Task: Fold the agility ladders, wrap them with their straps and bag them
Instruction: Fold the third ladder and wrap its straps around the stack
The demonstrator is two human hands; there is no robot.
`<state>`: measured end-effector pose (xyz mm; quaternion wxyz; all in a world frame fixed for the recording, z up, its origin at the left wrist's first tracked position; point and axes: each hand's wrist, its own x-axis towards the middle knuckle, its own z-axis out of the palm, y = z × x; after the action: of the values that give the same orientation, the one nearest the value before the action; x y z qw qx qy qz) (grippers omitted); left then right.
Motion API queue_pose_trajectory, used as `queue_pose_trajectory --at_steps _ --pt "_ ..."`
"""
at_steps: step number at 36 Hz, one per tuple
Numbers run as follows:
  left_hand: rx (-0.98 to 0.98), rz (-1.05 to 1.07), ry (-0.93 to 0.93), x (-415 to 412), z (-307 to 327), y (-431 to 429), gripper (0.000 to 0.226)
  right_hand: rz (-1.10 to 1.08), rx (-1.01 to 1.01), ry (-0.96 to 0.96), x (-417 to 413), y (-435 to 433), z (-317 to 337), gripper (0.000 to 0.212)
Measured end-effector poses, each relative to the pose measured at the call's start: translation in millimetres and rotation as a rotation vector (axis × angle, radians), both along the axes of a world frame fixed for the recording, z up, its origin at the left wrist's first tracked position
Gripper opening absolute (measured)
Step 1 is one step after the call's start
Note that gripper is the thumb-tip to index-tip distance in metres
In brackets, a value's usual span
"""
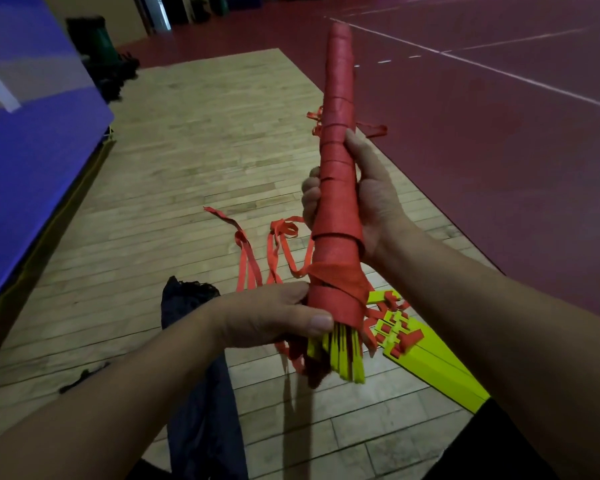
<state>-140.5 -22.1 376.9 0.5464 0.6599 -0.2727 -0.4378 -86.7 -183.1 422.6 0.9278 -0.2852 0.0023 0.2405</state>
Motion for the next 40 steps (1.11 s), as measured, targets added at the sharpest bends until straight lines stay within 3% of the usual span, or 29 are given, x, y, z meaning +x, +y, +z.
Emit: queue_pose_trajectory --at_steps 4,7,11,13,16,20,22,26,30,33,36,40 --pt "0.325 -0.019 -0.224 3 18 6 0.12 -0.098 -0.234 -0.017 1 -3 4 0.044" --pt "0.516 -0.107 -0.233 8 21 14 0.101 -0.166 -0.546 -0.124 0 -5 3 0.044" --pt "0.505 -0.023 -0.191 11 18 19 0.068 -0.28 -0.761 -0.242 0 -6 0 0.043" --pt "0.536 0.079 -0.284 8 20 9 0.063 -0.386 -0.864 -0.32 1 -3 -3 0.038" --pt "0.709 0.146 -0.62 2 19 -6 0.071 -0.544 -0.99 -0.414 0 7 -12 0.039" --pt "0.794 0.228 -0.749 2 8 -9 0.079 -0.619 -0.928 -0.411 -3 20 -18 0.041" --pt "0.756 0.254 -0.737 5 6 -6 0.063 -0.573 -0.807 -0.366 -4 22 -13 0.041" --pt "0.414 0.206 -0.466 6 12 1 0.033 -0.316 -0.431 -0.269 -1 8 2 0.051" --pt "0.219 0.086 -0.247 4 20 8 0.051 -0.023 -0.113 -0.156 -3 -1 8 0.055" --pt "0.198 -0.011 -0.144 4 19 11 0.08 0.036 -0.127 -0.084 -2 1 1 0.052" --pt "0.301 -0.09 -0.095 6 19 12 0.082 0.054 -0.195 -0.028 1 6 -4 0.048" --pt "0.577 -0.238 -0.26 11 24 14 0.102 0.066 -0.338 -0.078 1 7 0 0.046"
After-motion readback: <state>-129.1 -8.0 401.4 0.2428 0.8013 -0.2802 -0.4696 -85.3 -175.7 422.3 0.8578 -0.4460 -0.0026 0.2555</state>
